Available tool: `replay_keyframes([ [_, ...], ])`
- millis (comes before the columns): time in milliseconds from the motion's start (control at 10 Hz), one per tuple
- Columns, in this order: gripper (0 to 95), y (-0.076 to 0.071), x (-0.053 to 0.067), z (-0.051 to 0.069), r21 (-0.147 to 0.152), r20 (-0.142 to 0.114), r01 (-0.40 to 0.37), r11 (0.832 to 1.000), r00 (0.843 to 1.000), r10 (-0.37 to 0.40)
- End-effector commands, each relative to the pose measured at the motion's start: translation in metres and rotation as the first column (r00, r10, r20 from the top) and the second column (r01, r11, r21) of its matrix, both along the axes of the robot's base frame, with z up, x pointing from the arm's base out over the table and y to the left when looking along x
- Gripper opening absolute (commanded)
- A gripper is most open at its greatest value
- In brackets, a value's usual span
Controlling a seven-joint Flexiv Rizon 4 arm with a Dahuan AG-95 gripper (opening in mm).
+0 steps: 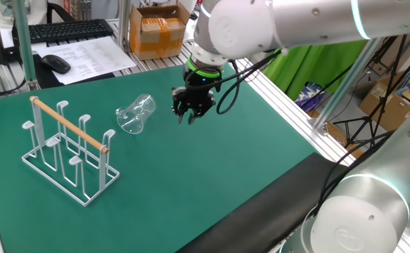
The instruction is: Put the cup on the cup rack
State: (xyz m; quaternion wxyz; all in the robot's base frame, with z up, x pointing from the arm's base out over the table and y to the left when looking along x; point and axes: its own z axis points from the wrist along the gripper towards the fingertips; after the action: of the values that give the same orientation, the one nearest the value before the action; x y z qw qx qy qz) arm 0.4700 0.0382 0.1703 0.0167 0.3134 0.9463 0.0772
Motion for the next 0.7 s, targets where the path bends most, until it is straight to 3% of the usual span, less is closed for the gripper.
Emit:
replay_keyframes([
  [100, 0.0, 0.032, -0.011, 0.018, 0.321, -0.086, 0.223, 0.921, 0.975, -0.206],
  [200, 0.0, 0.032, -0.011, 0.019, 0.309, -0.073, 0.180, 0.934, 0.983, -0.166],
  [400, 0.0, 0.033, -0.010, 0.020, 0.236, -0.092, 0.088, 0.968, 0.993, -0.068],
  [500, 0.0, 0.034, -0.005, 0.023, 0.058, -0.137, -0.020, 0.998, 0.990, 0.028],
  [700, 0.0, 0.039, 0.000, 0.031, 0.028, -0.150, 0.016, 0.999, 0.989, -0.011],
])
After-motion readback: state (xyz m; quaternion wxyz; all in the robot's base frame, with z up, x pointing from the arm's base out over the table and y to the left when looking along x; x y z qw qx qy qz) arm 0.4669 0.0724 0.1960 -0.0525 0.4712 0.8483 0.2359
